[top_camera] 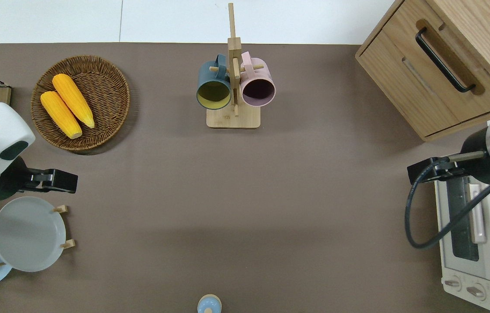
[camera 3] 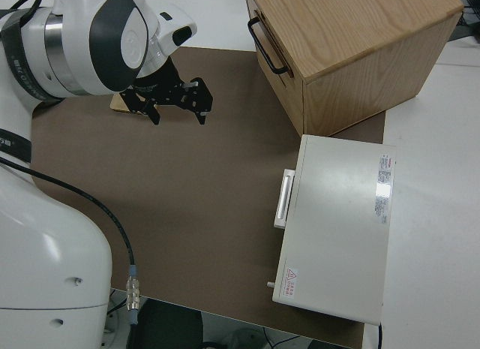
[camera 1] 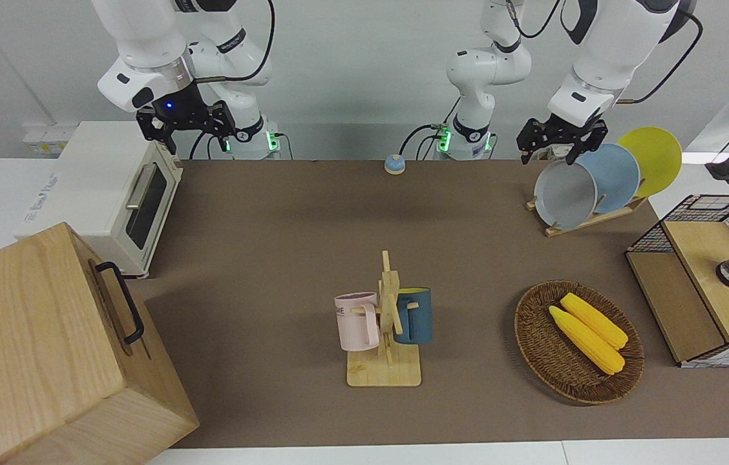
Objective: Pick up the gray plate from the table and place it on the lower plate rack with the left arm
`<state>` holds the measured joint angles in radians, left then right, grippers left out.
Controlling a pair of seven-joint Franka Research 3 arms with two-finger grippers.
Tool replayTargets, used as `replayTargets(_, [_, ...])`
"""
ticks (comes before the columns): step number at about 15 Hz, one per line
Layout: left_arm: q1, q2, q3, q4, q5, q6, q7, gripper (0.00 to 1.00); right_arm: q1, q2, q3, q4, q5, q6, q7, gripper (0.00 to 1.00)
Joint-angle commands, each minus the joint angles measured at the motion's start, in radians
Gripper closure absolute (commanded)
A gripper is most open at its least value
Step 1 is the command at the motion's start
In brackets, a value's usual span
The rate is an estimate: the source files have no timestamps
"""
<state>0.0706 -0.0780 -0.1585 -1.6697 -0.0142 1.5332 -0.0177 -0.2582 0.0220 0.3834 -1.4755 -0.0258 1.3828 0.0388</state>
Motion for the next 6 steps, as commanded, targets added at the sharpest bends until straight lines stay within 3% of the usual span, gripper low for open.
replayTargets(1, [0.0,0.004,0.008,0.04,-0.016,-0.024,0.041,0.01,-0.024,-0.002,0.022,0.008,-0.006,-0.011,0.012,0.017])
replayTargets(6, [0.0,0.004,0.013,0.056,-0.02,-0.024,0.073,0.01,-0.024,-0.002,0.02,0.007,-0.006,-0.013,0.012,0.017])
